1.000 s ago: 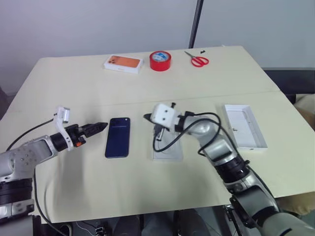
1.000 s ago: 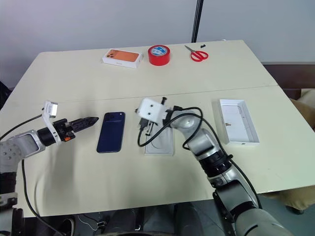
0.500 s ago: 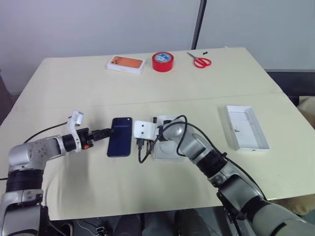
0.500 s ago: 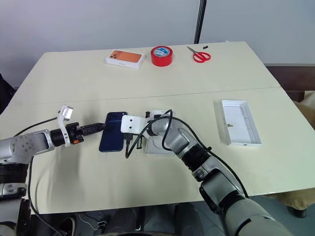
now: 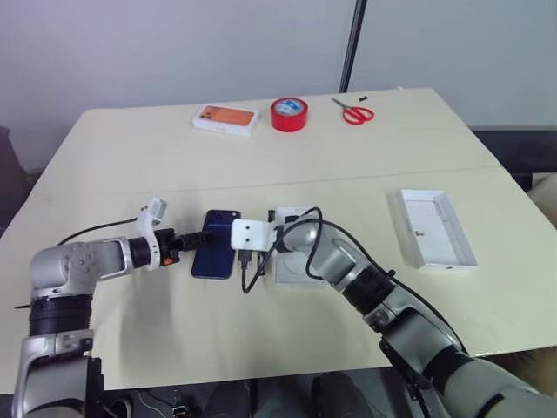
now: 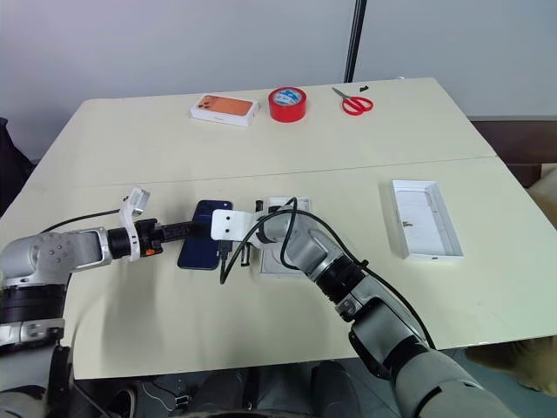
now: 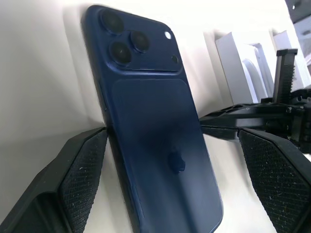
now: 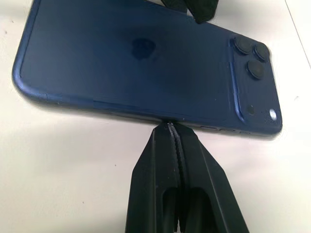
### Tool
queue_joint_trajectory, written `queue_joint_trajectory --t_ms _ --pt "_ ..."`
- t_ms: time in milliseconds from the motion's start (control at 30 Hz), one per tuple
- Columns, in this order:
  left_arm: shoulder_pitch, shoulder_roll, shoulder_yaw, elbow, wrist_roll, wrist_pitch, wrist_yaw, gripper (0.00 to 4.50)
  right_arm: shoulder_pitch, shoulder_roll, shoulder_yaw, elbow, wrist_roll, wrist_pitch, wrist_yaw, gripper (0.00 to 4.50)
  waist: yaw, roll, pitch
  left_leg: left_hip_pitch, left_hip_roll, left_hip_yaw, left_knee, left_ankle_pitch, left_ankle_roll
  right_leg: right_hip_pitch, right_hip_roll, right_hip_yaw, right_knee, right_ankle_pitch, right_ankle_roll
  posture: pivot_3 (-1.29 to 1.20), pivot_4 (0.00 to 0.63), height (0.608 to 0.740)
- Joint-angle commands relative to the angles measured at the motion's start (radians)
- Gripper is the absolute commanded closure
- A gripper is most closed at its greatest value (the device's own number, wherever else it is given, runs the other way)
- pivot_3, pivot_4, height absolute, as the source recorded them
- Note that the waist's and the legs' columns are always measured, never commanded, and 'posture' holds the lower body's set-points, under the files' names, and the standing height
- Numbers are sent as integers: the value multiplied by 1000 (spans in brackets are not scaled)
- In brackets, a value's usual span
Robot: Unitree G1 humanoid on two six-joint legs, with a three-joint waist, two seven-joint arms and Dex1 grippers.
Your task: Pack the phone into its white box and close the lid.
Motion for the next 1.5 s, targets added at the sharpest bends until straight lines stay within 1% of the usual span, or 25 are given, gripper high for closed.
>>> queue_joint_trajectory --t_ms 33,100,167,300,400,500,567,600,633,667,700,800,900,1000,1067,1133,1167,1200,1267,1300,1333,1367,1433,1500 --pt "30 -100 -56 17 -55 199 28 0 -9 12 -4 -34 -1 -13 -1 4444 0 0 0 0 0 0 0 0 0 0 0 0 0 0 0 0 150 740" --pt "16 -121 -17 16 -64 231 43 0 -6 8 -7 -40 2 -5 4 4444 -1 0 0 0 -1 -1 0 0 0 2 0 0 0 0 0 0 150 740" --pt "11 -121 1 14 -48 203 58 0 -2 2 -9 -41 1 -8 3 4444 -3 0 0 0 -1 -1 0 0 0 1 0 0 -1 0 0 0 150 740" --pt "-7 -99 37 59 -33 176 60 0 3 -5 -9 -42 1 -12 1 4444 -3 -1 0 0 -1 -1 0 0 0 1 0 0 -1 0 0 0 150 740" --pt "-2 -84 49 72 -36 181 55 825 10 -12 -12 -51 2 -12 2 4500 -8 -1 0 0 -1 -1 0 0 0 1 1 0 -1 0 0 0 150 740" --pt "20 -63 32 61 -40 174 36 2263 23 -27 -18 -72 5 -6 7 4500 -13 -1 0 -1 -1 0 -1 0 0 -1 1 0 -1 0 0 0 150 740" --pt "20 -62 52 78 -45 182 41 3326 37 -41 -21 -97 9 3 13 4500 -15 -2 0 -2 0 0 -2 0 0 -2 1 1 -1 0 0 0 150 740" --pt "18 -62 62 88 -46 186 45 3733 41 -46 -22 -106 10 5 15 4500 -14 -3 0 -2 0 0 -2 0 0 -2 1 1 -1 0 0 0 150 740" --pt "17 -60 74 96 -52 193 47 4313 50 -55 -25 -121 12 9 18 4500 -12 -4 -1 -2 0 0 -1 0 0 -2 1 1 -1 0 0 0 150 740" --pt "18 -55 81 98 -58 204 46 4467 58 -62 -28 -131 12 13 18 4500 -14 -4 -1 -1 0 0 -1 0 -1 -1 1 1 -1 0 0 0 150 740" --pt "22 -47 75 91 -58 206 45 4467 61 -67 -32 -137 13 16 18 4500 -18 -4 -1 -1 0 0 -1 0 -1 -1 2 1 -1 0 0 0 150 740" --pt "14 -58 112 105 -67 225 61 4467 63 -65 -45 -148 22 23 10 4500 -28 -4 -1 -1 0 0 -2 0 -1 -2 2 1 -1 0 0 0 150 740" --pt "-6 -85 186 137 -83 255 84 4467 56 -36 -82 -169 58 44 -11 4500 -33 -4 -1 -2 1 0 -3 0 -1 -2 2 1 -1 0 0 0 150 740" --pt "-13 -106 227 144 -91 266 102 4467 52 -13 -124 -192 99 69 -20 4500 -34 -4 -1 -2 1 0 -3 1 -1 -3 2 1 0 0 0 0 150 740" --pt "-18 -120 259 148 -105 280 107 4467 51 25 -194 -228 187 127 -9 4500 -34 -4 -1 -2 1 0 -3 1 -1 -3 2 1 0 0 0 0 150 740" --pt "-53 -147 358 187 -143 294 123 4467 51 68 -301 -306 351 243 39 4500 -33 -5 -1 -2 2 0 -3 1 -1 -3 2 1 0 0 0 0 150 740" --pt "-68 -157 396 200 -155 300 130 4467 51 75 -329 -332 397 276 54 4500 -31 -5 -1 -3 2 0 -2 1 -1 -4 2 1 0 0 0 0 150 740" --pt "-83 -165 433 218 -170 313 137 4499 52 68 -339 -350 411 284 56 4247 -30 -6 0 -3 2 0 -2 1 -1 -3 2 1 0 0 0 0 150 740" --pt "-86 -195 472 160 -196 319 158 4500 115 -34 -352 -425 441 304 126 3663 -30 -8 0 -3 2 0 -2 1 -1 -3 2 1 0 0 0 0 150 740" --pt "-86 -208 486 130 -207 319 167 4500 146 -73 -366 -473 478 318 167 3491 -18 -9 1 -3 2 0 -2 1 -1 -4 1 1 0 0 0 0 150 740" --pt "-91 -222 508 110 -226 323 178 4500 172 -109 -378 -512 512 325 198 3042 -13 -13 3 -5 1 -1 -2 1 -1 -5 1 1 -1 0 0 0 150 740" --pt "-98 -233 529 93 -244 327 184 4500 192 -151 -369 -532 514 301 221 2612 -10 -15 4 -7 1 0 -2 1 -1 -6 1 1 -2 0 0 0 150 740" --pt "-117 -259 571 70 -260 308 219 4500 224 -236 -333 -530 476 231 246 2612 -10 -15 4 -12 1 0 -1 1 -1 -11 1 1 -2 0 0 0 150 740" --pt "-126 -274 583 53 -261 285 247 4500 237 -279 -324 -509 458 199 241 2612 -13 -16 4 -16 1 1 0 1 -2 -15 2 1 0 0 0 0 150 740"
